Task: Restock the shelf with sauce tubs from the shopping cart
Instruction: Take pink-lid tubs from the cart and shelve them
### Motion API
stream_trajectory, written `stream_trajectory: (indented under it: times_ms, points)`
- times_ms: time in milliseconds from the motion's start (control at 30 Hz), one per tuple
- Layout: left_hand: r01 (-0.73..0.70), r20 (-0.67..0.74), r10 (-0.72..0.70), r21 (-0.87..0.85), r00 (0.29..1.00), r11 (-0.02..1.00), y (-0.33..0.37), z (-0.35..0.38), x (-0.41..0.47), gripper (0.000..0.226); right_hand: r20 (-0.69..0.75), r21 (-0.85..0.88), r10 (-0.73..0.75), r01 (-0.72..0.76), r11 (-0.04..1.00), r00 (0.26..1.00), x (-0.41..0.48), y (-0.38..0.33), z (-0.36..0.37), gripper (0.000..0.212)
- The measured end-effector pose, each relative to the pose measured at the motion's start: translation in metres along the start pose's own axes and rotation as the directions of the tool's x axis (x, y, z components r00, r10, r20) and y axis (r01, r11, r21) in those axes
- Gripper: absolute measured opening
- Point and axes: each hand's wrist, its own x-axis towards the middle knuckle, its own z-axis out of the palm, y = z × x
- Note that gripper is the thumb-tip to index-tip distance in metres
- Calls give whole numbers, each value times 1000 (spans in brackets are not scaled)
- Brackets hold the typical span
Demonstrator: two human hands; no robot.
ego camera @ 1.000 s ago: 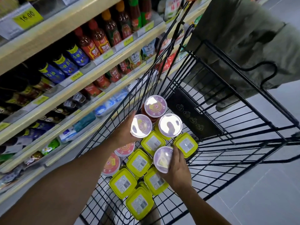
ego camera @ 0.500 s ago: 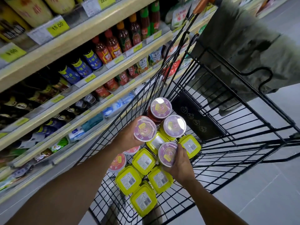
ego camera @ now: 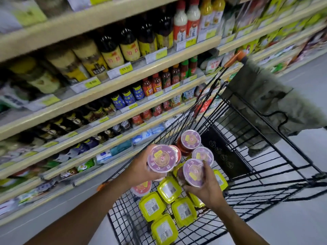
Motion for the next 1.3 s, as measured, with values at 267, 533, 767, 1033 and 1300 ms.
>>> stream_trajectory:
  times_ms: [267, 533, 767, 1033, 1300]
  points:
    - [-3, -209, -14, -83, 978, 997, 28, -68, -77, 108, -29, 23, -171, 171, 985, 985, 5, -91, -7, 127]
    - [-42, -476, -23, -125, 879, 991, 20, -131, -174, 105, 44, -3, -351, 351, 936, 935, -11, -195, 24, 124]
    - [-81, -673, -49, -161, 738, 984, -2, -171, -290, 103, 102, 24, -477, 478, 878, 873, -71, -286, 76, 114]
    - [-150, -854, -66, -166, 516, 975, -28, -198, -454, 86, 194, 30, -589, 595, 803, 785, -170, -358, 163, 106]
    - [-127, -940, -73, -121, 332, 984, -50, -220, -623, 78, 203, 130, -688, 677, 724, 697, -268, -419, 265, 106]
